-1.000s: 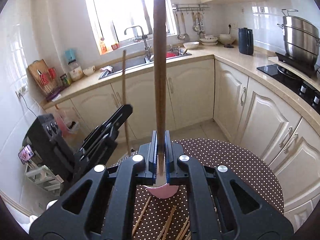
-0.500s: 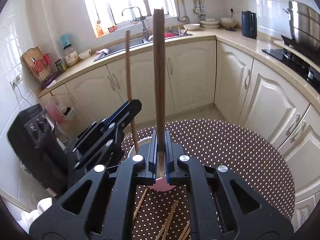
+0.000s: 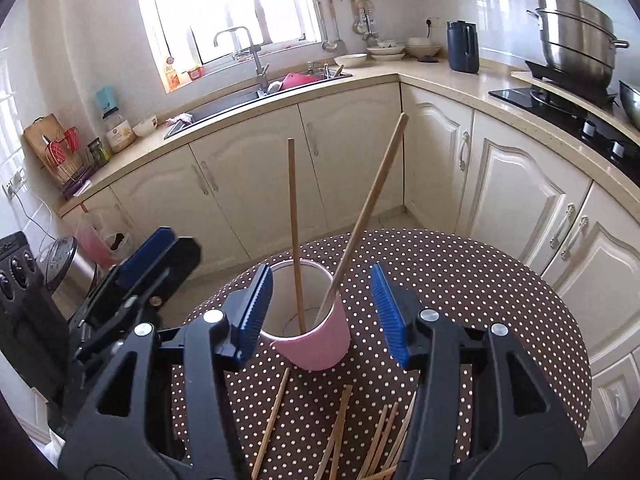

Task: Organize utensils
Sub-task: 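Open the left tool over the cup while the right tool releases its chopstick into it, then lower the left tool onto a chopstick and close it while the right tool grasps another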

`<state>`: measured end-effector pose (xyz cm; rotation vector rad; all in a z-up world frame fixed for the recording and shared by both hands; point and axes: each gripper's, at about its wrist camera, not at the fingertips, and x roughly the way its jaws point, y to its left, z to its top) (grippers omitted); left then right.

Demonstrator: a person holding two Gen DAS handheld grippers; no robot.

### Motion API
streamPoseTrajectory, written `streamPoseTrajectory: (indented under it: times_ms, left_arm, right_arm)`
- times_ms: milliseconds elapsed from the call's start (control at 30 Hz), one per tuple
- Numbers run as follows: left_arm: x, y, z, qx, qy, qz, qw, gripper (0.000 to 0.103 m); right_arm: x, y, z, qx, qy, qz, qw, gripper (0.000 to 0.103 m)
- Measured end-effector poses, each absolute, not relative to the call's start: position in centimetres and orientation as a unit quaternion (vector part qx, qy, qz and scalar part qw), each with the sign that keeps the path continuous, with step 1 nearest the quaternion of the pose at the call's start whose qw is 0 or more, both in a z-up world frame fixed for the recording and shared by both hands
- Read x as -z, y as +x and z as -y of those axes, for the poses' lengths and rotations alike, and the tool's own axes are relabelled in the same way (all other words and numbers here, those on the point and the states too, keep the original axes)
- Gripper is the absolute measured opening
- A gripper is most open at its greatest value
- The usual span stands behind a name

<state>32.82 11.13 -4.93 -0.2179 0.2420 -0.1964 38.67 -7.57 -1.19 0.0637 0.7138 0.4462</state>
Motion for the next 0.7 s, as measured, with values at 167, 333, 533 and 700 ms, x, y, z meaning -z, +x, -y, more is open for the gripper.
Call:
streamPoseTrajectory:
  times_ms: [167, 333, 533, 700]
  left_arm:
    - [3.4, 30.0, -11.3, 0.098, -0.109, -0.117, 0.982, 0.071]
    - [2.3, 27.4, -11.0, 0.094, -0.099, -0.123, 0.983, 0.073]
    - [1.9, 24.4, -10.2, 0.081, -0.068, -0.151, 0.983, 0.074]
    - [2.8, 22.9, -10.3, 0.083, -0.065, -0.196, 0.975, 0.073]
  right_arm:
    - [-0.3, 36.2, 8.1, -0.213, 0.033, -0.332, 0.918, 0.062]
    - [-1.5, 33.3, 8.8, -0.21, 0.027, -0.319, 0.924, 0.066]
    - [-1.8, 30.1, 9.7, -0.207, 0.021, -0.316, 0.926, 0.067]
    - [-0.6, 27.8, 10.5, -0.203, 0.016, -0.328, 0.923, 0.067]
